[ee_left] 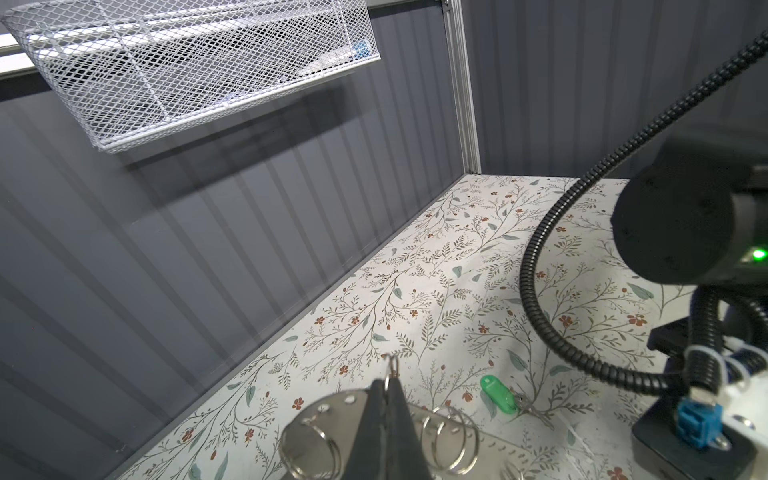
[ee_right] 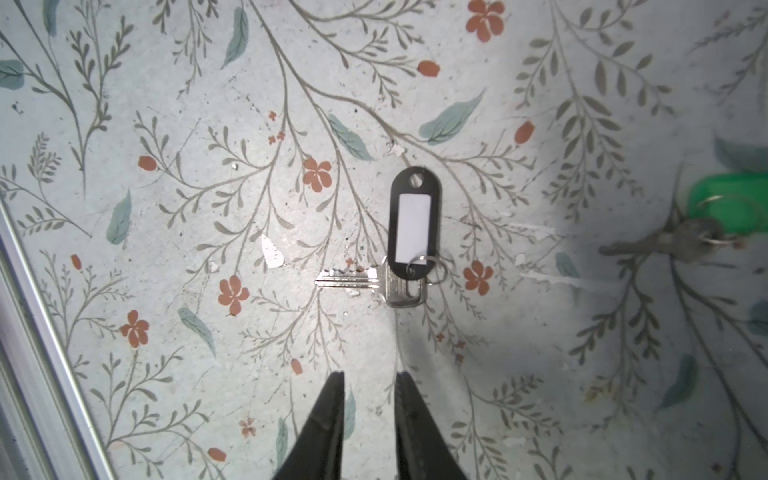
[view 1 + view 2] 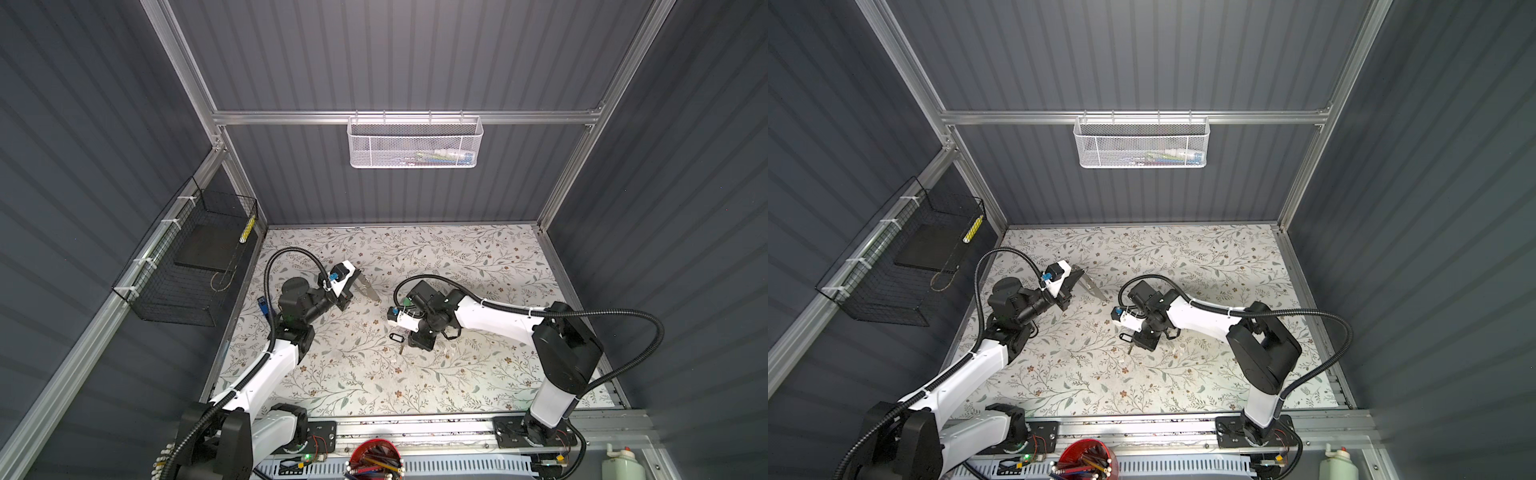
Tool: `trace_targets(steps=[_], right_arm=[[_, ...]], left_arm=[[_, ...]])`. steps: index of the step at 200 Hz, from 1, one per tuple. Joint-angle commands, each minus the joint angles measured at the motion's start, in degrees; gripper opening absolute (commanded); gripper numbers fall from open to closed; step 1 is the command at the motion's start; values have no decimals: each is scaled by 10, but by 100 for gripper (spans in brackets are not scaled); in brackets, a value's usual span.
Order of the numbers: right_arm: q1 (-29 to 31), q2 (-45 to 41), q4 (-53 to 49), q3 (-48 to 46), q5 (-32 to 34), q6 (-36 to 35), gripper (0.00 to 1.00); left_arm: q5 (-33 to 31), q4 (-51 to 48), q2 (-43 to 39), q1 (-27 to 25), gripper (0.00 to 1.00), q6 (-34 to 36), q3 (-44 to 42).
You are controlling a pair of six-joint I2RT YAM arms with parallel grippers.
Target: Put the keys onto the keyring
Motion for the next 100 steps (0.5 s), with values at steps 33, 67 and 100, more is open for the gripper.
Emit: trace_targets(steps=[33,67,100], right_arm=[[-30,51,25,35,-79,-148,27],[-32,105,-50,101,-82,-210,30],[-36,123,-68,118,-73,-242,36]], left_arm=[[0,25,-18,2,0,8,-10],[0,24,-17,2,0,8,-10],[0,21,-15,2,0,9,-9]])
